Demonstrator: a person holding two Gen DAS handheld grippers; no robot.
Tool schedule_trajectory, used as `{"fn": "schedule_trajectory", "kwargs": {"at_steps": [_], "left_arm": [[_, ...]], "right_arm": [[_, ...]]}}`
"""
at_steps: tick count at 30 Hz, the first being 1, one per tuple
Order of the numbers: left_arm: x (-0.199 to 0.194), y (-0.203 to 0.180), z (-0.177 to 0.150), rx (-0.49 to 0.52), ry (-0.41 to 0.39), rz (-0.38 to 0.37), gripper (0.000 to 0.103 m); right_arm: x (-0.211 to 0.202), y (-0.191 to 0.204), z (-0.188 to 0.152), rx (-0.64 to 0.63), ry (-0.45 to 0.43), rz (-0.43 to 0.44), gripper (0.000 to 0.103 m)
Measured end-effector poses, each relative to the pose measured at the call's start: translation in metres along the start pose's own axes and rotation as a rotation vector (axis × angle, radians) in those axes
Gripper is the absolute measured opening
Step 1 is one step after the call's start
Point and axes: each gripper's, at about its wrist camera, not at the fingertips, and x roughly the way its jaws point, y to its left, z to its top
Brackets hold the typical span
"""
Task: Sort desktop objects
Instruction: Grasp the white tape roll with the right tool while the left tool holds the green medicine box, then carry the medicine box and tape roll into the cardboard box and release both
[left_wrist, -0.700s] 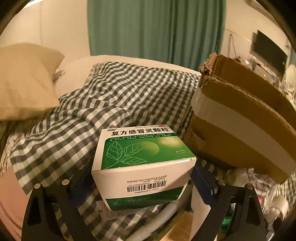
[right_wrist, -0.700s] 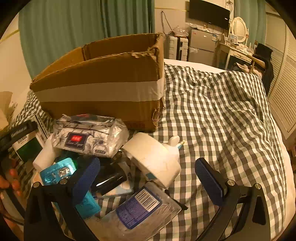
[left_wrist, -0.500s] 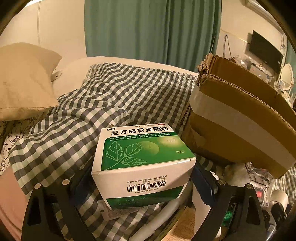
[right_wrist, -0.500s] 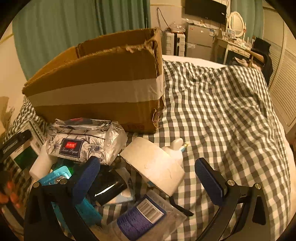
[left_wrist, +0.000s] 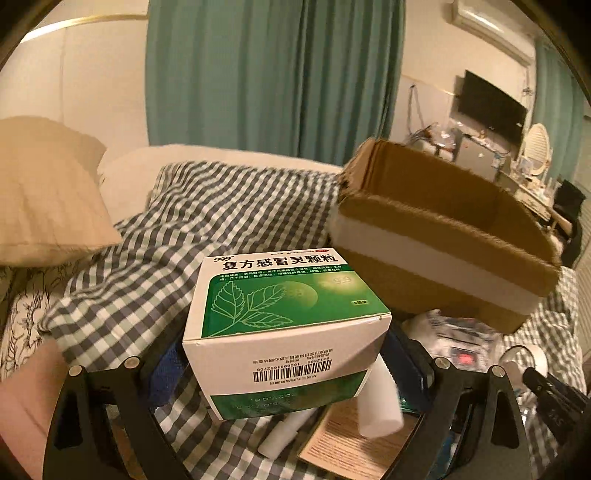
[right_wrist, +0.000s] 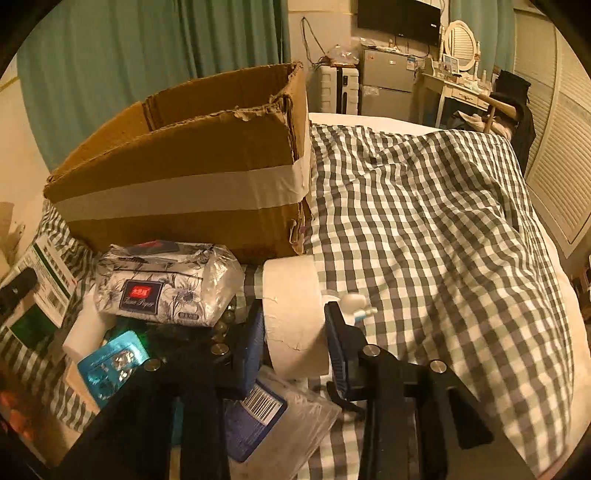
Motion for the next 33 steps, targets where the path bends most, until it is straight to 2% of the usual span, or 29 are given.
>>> {"fn": "schedule_trajectory", "kwargs": {"at_steps": [3, 11, 20, 24, 27, 29, 33], "left_arm": [[-0.011, 0.001, 0.002, 0.009, -0.011, -0.018, 0.096], [-0.033, 0.0, 0.014, 0.031, -0.047, -0.085, 0.096], [-0.055, -0.031, 0.078, 0.096, -0.153, -0.226, 0.096], [-0.046, -0.052, 0.113, 0.135, -0.193, -0.278, 0.096], [-0.027, -0.067, 0.131, 0.161, -0.195, -0.28, 0.096], [-0.014, -0.075, 0.14, 0.167, -0.188, -0.289, 0.096], [0.019, -0.09, 0.148, 0.179, -0.146, -0.311, 0.096]], "right_arm": [[-0.003, -0.004, -0.005, 0.017, 0.012, 0.021, 0.03], [-0.044, -0.004, 0.007, 0.021, -0.059, 0.084, 0.03], [-0.105, 0.027, 0.065, -0.089, -0.216, 0.185, 0.028], [-0.118, 0.038, 0.106, -0.112, -0.286, 0.221, 0.028], [-0.113, 0.045, 0.135, -0.119, -0.316, 0.222, 0.028], [-0.105, 0.049, 0.148, -0.12, -0.323, 0.225, 0.028], [-0.073, 0.052, 0.17, -0.093, -0.281, 0.25, 0.028]]}}
